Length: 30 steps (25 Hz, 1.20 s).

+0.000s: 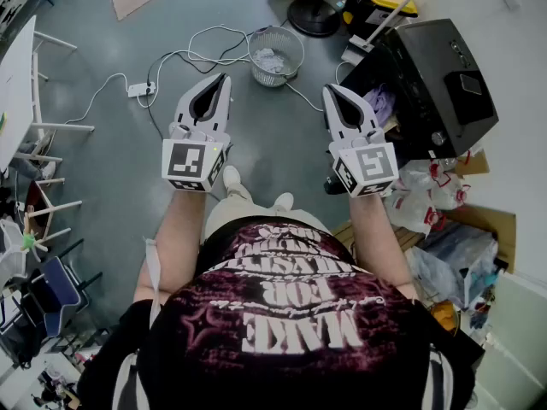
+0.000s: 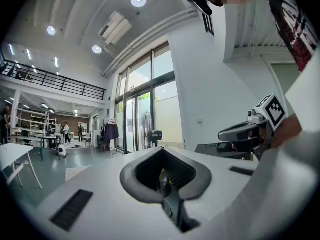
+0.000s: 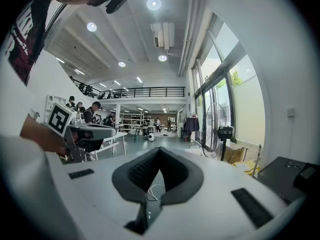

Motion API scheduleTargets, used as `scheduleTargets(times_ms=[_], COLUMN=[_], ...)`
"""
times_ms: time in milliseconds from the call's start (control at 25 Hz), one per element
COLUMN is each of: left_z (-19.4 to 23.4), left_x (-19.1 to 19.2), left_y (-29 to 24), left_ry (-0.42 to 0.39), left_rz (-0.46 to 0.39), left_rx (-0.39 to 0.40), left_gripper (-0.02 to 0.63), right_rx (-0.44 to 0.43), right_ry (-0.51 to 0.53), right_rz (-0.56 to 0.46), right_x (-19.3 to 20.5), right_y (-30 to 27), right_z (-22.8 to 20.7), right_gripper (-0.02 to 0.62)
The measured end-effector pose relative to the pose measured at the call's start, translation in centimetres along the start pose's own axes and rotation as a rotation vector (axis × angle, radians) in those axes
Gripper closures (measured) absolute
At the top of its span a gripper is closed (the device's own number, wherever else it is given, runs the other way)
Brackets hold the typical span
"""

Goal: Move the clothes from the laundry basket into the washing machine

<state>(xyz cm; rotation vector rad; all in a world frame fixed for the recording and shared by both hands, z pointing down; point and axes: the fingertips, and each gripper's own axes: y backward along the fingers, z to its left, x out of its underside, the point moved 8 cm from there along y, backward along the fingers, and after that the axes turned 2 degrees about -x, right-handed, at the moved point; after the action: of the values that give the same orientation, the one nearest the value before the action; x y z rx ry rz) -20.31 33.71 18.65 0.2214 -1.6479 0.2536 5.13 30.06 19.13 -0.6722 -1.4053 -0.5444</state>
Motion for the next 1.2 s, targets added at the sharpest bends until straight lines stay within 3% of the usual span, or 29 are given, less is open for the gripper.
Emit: scheduleTargets(times_ms=[240, 400, 600, 1200], left_z=[-1.6, -0.8, 2.0, 11.1], left_x=[0.9, 0.8, 1.3, 2.4], left_y=[1.5, 1.4, -0.2, -3.6], left_ry=[-0.012, -0.056, -0.064, -0.019], left_rz=[0.043, 0.044, 0.066, 0.009], left_rx=[-0.032, -0.009, 0.040, 0.156], left_gripper=[0.601, 0.601, 0.601, 0.601], right_rx=[-0.021, -0.037, 0.003, 0.118], right_ry=[-0.023, -0.060, -0.089, -0.069], right_rz=[0.028, 0.022, 0.026, 0.033], right_x=[0.9, 1.5, 1.3, -1.0], right_y=[0.8, -0.4, -3.0, -10.2], right_z=[-0.5, 0.3, 1.2, 4.0], right_gripper=[0.592, 0.592, 0.592, 0.591])
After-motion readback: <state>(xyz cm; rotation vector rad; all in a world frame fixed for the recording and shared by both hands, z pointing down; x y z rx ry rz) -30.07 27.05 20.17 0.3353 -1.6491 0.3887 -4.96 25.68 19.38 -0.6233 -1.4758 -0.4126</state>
